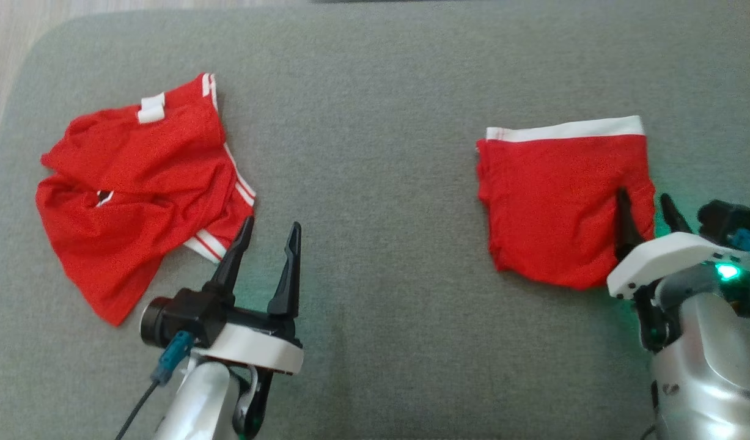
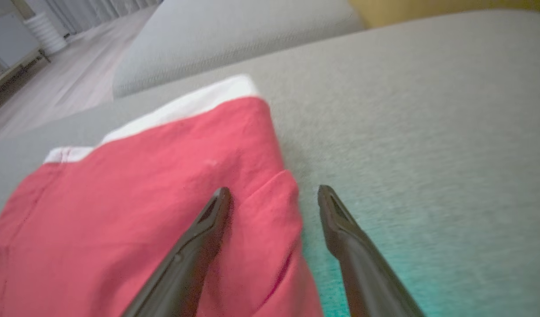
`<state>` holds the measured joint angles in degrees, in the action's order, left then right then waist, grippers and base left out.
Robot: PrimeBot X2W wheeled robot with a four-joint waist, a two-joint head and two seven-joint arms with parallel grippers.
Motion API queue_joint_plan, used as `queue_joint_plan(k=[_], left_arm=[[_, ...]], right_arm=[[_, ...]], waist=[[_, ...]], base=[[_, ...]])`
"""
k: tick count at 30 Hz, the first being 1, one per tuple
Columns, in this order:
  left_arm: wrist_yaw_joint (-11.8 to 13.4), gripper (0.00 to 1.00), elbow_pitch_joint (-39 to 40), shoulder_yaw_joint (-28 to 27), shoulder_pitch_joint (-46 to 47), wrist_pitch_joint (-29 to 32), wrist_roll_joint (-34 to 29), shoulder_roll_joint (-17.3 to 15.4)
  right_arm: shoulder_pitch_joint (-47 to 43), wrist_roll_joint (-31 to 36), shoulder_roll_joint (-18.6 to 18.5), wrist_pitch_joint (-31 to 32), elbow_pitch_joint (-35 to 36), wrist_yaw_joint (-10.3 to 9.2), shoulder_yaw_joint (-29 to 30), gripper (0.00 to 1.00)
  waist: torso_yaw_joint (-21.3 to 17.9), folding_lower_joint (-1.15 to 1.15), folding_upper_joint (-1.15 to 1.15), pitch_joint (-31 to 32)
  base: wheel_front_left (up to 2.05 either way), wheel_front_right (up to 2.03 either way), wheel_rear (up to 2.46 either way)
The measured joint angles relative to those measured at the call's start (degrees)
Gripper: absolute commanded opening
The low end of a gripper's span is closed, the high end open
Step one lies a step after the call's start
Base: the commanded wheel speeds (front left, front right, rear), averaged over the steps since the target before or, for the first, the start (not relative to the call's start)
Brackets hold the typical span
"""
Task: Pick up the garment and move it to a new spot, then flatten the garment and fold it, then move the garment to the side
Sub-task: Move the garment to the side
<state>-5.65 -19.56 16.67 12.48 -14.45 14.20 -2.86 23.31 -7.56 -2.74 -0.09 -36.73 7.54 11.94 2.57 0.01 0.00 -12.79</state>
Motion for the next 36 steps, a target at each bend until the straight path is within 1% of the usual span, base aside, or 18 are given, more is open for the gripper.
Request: queue_joint_plan(k=[4, 5, 6, 7, 11, 16, 18, 19, 21, 24, 28, 31, 33, 36], left_arm=[[-0.20, 1.00, 0.25, -0.01, 0.64, 0.00, 0.03, 0.00], [-0.23, 1.00, 0.25, 0.00, 0.73, 0.00, 0.03, 0.01], [-0.23, 1.00, 0.29, -0.01, 0.79, 0.00, 0.03, 0.02], [-0.23, 1.00, 0.34, -0.01, 0.86, 0.00, 0.03, 0.02], [-0.22, 1.00, 0.35, 0.18, 2.15, 0.00, 0.63, 0.08], [0.18, 1.00, 0.53, -0.02, 2.50, 0.00, 1.21, 0.09], [0.19, 1.00, 0.55, -0.09, 2.42, 0.00, 1.21, 0.10], [0.19, 1.00, 0.55, -0.09, 2.42, 0.00, 1.21, 0.10], [0.19, 1.00, 0.56, -0.10, 2.37, 0.00, 1.21, 0.11], [0.18, 1.00, 1.03, -0.14, 2.37, 0.00, 1.18, 0.12], [0.12, 1.00, 1.46, -0.24, 2.42, 0.00, 0.68, 0.13], [0.07, 1.00, 1.46, -0.33, 2.50, 0.00, -0.22, 0.13], [-0.04, 1.00, 1.44, -0.53, 2.57, 0.00, -0.32, 0.13], [-0.42, 1.00, 1.43, -1.43, 2.73, 0.00, -0.74, 0.15]], right_arm=[[1.75, 0.94, -0.03, 2.31, -3.09, 0.00, -0.74, 1.00], [2.41, 0.49, -0.15, 2.89, -3.50, 0.00, -0.80, 0.93], [3.26, 0.22, -0.36, 3.61, -3.97, 0.00, -1.22, 0.32], [4.09, 0.19, -0.57, 4.33, -4.44, -0.01, -1.93, 0.00], [5.55, 1.48, -2.04, 5.09, -4.56, -0.01, -5.98, 0.00], [5.32, 4.16, -5.87, 4.13, -3.02, -0.01, -12.84, 0.00], [5.30, 4.70, -8.29, 4.16, -0.92, 0.00, -16.47, 0.00], [5.30, 4.70, -8.29, 4.16, -0.92, 0.00, -16.47, 0.00], [5.32, 5.19, -11.68, 5.12, 1.64, 0.00, -19.54, 0.00], [5.31, 4.74, -17.77, 7.58, 4.94, 0.00, -21.79, 0.00], [5.31, 3.57, -25.49, 10.73, 6.43, 0.00, -21.60, 0.00], [5.36, 3.57, -29.99, 11.22, 4.85, 0.00, -18.56, 0.00], [5.45, 3.63, -32.32, 11.15, 2.76, 0.00, -16.28, 0.00], [5.83, 3.98, -33.55, 10.53, -0.57, 0.00, -13.52, 0.00]], waist=[[1.09, 0.00, 0.00, -1.78], [1.31, 0.00, 0.00, -2.08], [1.45, -0.01, 0.00, -2.31], [1.49, -0.02, 0.00, -2.61], [1.61, 0.00, 0.00, -3.30], [0.59, -0.01, 0.00, -2.19], [-0.25, -0.02, 0.00, -1.63], [-0.25, -0.02, 0.00, -1.63], [-1.14, -0.01, 0.00, -1.25], [-2.05, -0.02, 0.00, -0.97], [-2.27, -0.01, 0.00, -2.16], [-2.03, -0.01, 0.00, -3.46], [-1.72, -0.01, 0.00, -4.32], [-1.14, -0.01, 0.00, -5.46]], base=[[0.00, 0.00, 0.00], [0.00, 0.00, 0.00], [0.00, 0.00, 0.00], [0.00, 0.00, 0.00], [0.00, 0.00, 0.00], [0.00, 0.00, 0.00], [0.00, 0.00, 0.00], [0.00, 0.00, 0.00], [0.00, 0.00, 0.00], [0.00, 0.00, 0.00], [0.00, 0.00, 0.00], [0.00, 0.00, 0.00], [0.00, 0.00, 0.00], [0.00, 0.00, 0.00]])
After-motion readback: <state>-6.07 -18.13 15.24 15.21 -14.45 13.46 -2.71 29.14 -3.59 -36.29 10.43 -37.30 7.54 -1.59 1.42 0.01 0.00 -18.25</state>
